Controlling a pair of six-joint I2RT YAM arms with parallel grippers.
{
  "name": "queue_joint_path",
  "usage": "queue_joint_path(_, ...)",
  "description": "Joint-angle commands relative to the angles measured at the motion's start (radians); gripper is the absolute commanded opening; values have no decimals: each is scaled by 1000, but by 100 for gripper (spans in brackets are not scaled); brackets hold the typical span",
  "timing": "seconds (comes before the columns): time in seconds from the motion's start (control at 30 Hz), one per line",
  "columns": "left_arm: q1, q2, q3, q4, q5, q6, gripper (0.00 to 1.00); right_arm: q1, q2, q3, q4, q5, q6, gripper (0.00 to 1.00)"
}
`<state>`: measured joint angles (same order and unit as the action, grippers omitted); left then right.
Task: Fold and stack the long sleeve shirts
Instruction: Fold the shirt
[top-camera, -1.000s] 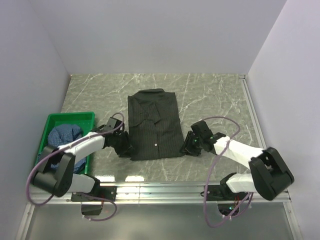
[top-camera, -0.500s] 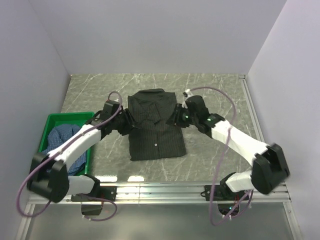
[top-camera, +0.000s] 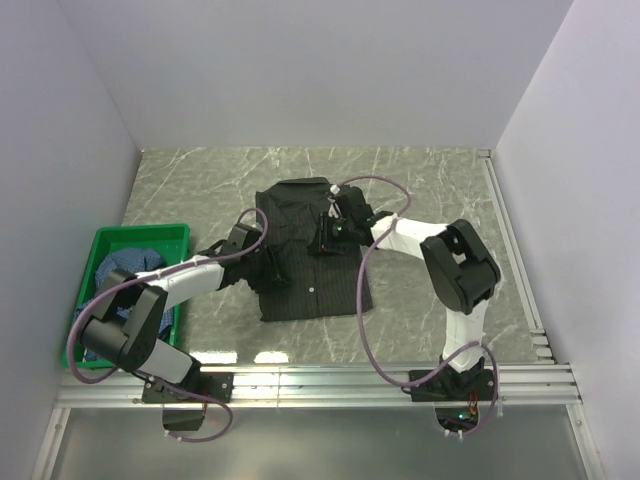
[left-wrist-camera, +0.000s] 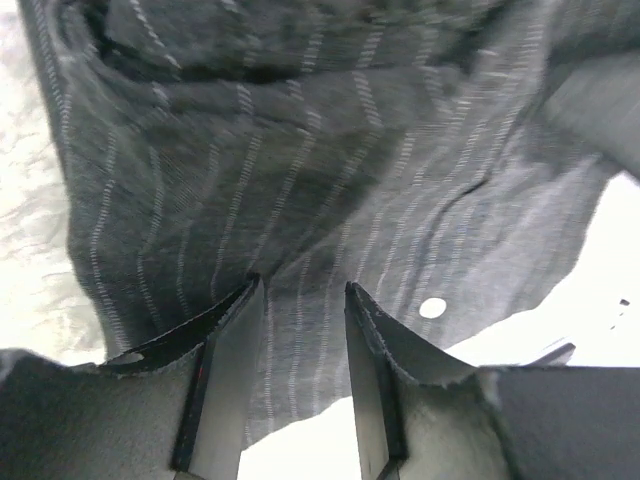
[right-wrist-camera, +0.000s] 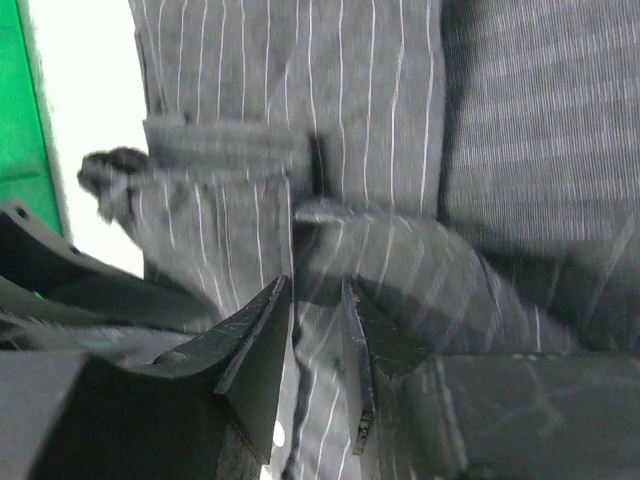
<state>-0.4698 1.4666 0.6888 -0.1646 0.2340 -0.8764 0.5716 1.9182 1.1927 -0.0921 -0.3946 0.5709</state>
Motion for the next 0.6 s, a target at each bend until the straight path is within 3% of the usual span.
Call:
queue_joint_path(0.0,-6,15,-28,68,-21,24,45,4,50,93,51,-1,-29,35)
queue_joint_path(0.33,-6,15,-109,91,-25,8,44,-38,202,208,66,108,24,34)
queue_joint_path(0.57,-7,-5,-109,76,-50,25,46,-70,115,251,29,174,-57,34)
